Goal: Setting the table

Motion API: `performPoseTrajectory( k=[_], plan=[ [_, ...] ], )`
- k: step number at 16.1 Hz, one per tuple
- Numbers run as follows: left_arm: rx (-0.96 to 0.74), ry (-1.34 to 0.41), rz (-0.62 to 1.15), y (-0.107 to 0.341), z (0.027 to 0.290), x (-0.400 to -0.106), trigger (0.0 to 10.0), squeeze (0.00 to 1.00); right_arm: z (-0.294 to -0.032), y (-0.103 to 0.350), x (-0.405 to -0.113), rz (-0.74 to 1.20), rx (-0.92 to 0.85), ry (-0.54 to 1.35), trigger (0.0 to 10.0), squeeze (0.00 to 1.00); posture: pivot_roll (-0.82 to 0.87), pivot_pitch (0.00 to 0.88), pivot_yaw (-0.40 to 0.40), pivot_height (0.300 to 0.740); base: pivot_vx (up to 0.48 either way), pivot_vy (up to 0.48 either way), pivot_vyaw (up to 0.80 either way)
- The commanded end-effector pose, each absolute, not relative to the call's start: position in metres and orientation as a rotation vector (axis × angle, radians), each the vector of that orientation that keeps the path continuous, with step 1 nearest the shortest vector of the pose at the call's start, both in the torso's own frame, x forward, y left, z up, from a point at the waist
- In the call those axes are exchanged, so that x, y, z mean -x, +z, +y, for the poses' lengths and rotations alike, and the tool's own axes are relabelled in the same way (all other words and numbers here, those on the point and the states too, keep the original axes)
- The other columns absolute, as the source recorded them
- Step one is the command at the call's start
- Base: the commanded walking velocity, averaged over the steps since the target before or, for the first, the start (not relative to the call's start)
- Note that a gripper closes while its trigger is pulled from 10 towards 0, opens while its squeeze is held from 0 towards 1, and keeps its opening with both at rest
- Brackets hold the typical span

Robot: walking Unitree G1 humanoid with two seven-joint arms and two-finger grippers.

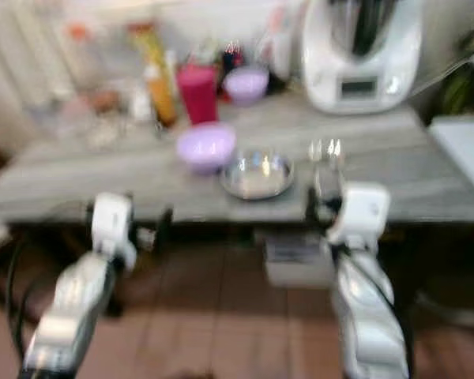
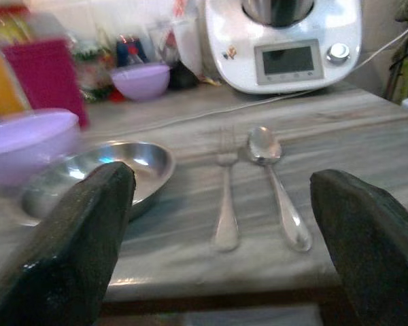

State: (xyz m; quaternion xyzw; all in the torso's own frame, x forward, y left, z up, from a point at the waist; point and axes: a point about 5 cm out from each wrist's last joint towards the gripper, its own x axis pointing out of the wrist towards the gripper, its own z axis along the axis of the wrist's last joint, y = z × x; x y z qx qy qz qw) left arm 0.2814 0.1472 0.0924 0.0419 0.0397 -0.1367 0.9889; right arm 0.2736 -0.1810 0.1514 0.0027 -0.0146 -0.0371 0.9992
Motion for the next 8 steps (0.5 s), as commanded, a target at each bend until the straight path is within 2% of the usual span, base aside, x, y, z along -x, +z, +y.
performPoseTrajectory(
  k=[1, 4, 5, 7, 8],
  plan=[
    [-0.104, -0.274, 0.048, 0.1024, 0.1483, -0.288, 10.0, 0.0, -0.1789, 0.152, -0.2741, -0.02, 0.01, -0.081, 10.0, 0.0, -0.29, 0.0, 0.143, 0.74, -0.319, 0.0, 0.0],
    [-0.104, -0.275, 0.049, 0.1025, 0.1478, -0.2885, 10.0, 0.0, -0.1752, 0.1506, -0.2754, -0.008, 0.01, -0.071, 10.0, 0.0, -0.28, 0.0, 0.144, 0.74, -0.319, 0.0, 0.0],
    [-0.105, -0.277, 0.049, 0.1026, 0.1478, -0.2884, 10.0, 0.0, -0.1746, 0.1505, -0.2763, -0.019, 0.065, -0.075, 10.0, 0.0, -0.28, 0.0, 0.142, 0.74, -0.319, 0.0, 0.0],
    [-0.109, -0.281, 0.047, 0.1027, 0.1476, -0.2886, 10.0, 0.0, -0.1726, 0.1501, -0.277, -0.027, 0.019, -0.056, 10.0, 0.0, -0.28, 0.0, 0.141, 0.74, -0.317, 0.0, 0.0],
    [-0.105, -0.299, 0.028, 0.1045, 0.1463, -0.2888, 10.0, 0.0, -0.1729, 0.1506, -0.2772, -0.027, 0.026, -0.062, 10.0, 0.0, -0.28, 0.0, 0.142, 0.74, 0.0, 0.0, 0.0]
  ],
)
